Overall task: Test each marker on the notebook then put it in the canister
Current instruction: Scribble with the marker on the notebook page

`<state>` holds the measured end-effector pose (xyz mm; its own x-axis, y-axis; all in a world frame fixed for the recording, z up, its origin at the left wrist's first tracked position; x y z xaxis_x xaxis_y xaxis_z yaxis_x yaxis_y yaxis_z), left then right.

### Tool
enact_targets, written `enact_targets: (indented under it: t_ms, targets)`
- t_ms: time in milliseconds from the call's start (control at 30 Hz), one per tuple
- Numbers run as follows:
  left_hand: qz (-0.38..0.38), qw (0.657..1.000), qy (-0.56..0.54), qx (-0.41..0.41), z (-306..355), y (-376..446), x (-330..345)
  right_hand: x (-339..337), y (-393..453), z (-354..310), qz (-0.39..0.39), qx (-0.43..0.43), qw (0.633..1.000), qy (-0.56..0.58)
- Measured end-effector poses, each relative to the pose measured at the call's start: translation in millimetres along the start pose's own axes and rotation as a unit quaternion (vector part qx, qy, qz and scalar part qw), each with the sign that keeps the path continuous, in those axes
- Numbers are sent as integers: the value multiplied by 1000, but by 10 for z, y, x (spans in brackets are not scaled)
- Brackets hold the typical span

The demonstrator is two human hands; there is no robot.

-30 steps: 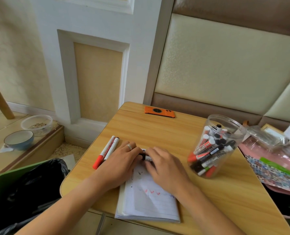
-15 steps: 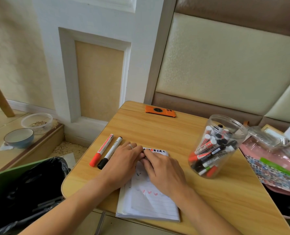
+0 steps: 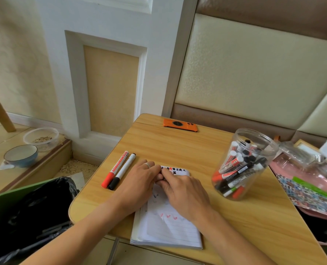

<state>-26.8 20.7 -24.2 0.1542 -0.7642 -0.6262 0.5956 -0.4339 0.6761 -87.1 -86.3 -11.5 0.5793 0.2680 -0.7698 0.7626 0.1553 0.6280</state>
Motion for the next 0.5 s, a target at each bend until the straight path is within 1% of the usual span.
enact_targets:
  t_ms: [133,267,333,400,500]
  targets:
    - [5,1000,-2,13,57,17,-44,1,5,-29,24,-23,999,-38]
    - [14,1000,-13,9,78,30,-79,-48,30,-14,42,-13,998,-54]
    - [20,1000,-9,6,75,41,-115,-63,47,-11,29,-4,999,-45]
    - [28,1000,5,14,87,56,-157,-52,50,47,-5,22,999,-29]
    - [37,999,-6,5,106,71,-203,-123,94,96,-11,30,999,-32]
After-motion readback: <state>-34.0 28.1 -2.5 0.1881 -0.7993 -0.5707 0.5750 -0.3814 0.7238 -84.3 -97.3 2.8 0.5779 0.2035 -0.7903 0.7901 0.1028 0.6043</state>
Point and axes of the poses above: each hand's wrist, its own y-axis towards the middle knuckle, its own x-axis out of the palm, z = x × y, the point moved 7 cm from there along y, towards the middle knuckle, and after that the axes turned 13 degrees about z, right-handed, at the moved point
